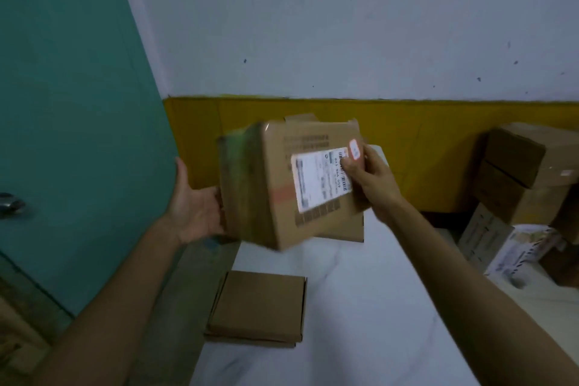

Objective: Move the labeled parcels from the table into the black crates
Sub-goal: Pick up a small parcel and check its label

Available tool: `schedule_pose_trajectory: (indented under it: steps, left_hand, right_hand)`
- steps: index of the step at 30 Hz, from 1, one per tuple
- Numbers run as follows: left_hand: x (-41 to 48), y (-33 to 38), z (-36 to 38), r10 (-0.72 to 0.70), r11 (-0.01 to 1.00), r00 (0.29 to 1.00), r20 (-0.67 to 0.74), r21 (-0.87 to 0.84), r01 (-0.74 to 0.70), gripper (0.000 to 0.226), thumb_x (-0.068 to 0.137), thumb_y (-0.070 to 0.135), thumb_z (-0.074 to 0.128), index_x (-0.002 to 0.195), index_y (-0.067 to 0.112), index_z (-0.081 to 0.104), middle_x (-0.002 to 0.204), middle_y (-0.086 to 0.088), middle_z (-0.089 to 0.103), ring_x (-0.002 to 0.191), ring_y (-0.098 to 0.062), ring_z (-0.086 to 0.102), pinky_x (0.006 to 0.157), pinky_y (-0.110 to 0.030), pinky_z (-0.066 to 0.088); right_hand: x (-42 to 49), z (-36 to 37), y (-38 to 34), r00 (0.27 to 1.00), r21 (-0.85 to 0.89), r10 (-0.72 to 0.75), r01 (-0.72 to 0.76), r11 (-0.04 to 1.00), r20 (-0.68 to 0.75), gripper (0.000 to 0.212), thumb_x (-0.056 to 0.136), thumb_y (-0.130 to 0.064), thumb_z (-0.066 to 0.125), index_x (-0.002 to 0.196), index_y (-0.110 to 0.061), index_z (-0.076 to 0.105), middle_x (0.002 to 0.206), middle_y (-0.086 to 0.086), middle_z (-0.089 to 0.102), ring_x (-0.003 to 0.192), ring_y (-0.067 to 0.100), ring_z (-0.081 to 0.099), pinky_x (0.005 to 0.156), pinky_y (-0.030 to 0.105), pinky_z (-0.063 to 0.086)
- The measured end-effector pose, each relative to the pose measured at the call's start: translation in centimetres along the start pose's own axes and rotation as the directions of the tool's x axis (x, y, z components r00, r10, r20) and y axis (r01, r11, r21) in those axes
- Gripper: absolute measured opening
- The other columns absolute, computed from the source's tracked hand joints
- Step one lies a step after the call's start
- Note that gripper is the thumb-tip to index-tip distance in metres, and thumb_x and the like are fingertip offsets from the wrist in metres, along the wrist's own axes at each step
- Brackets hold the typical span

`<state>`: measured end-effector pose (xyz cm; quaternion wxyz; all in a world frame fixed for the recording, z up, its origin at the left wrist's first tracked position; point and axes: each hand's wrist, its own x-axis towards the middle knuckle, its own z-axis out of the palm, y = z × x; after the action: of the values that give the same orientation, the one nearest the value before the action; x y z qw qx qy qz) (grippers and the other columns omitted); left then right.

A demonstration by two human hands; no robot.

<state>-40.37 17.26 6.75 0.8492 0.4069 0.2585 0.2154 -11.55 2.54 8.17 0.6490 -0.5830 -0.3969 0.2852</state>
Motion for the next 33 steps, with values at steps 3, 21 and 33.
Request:
schedule_pose_trajectory:
  steps: [3,21,33]
  left_hand:
    - [0.1,-1.3,0.6,-0.101,0.995,0.995,0.027,0.030,0.100,0.116,0.050,0.098,0.029,0.121,0.014,0.066,0.126,-0.018,0.062,0.115,-0.038,0.059,0.086,-0.057,0.051]
    - [0.6,-3.4,5.3,0.373,0.915,0.889,-0.265,0.265,-0.304,0.051,0.090,0.061,0.045,0.095,0.019,0.073,0.105,-0.014,0.071,0.094,-0.030,0.070,0.079,-0.044,0.057]
    - [0.6,-1.8,5.3,0.442,0.870,0.895,-0.068,0.278,-0.408,0.070,0.077,0.076,0.035,0.123,0.029,0.062,0.125,-0.006,0.065,0.116,-0.026,0.061,0.103,-0.053,0.041]
  right_hand:
    - [0.8,-0.2,-2.8,0.944,-0.248,-0.130,0.209,0.946,0.302,0.069,0.083,-0.022,0.073,0.144,-0.027,0.041,0.123,-0.001,0.061,0.104,0.013,0.066,0.079,0.029,0.058]
    - [-2.3,5.2,-2.2,0.988,0.178,-0.034,0.007,0.984,0.150,0.062,0.089,-0.019,0.066,0.143,-0.035,0.041,0.117,-0.004,0.069,0.096,0.015,0.071,0.070,0.027,0.058]
    - [-2.6,6.5,-2.0,0.971,0.122,-0.172,0.153,0.981,0.166,0.068,0.090,-0.020,0.065,0.148,-0.035,0.032,0.141,-0.001,0.051,0.121,0.017,0.057,0.090,0.035,0.056]
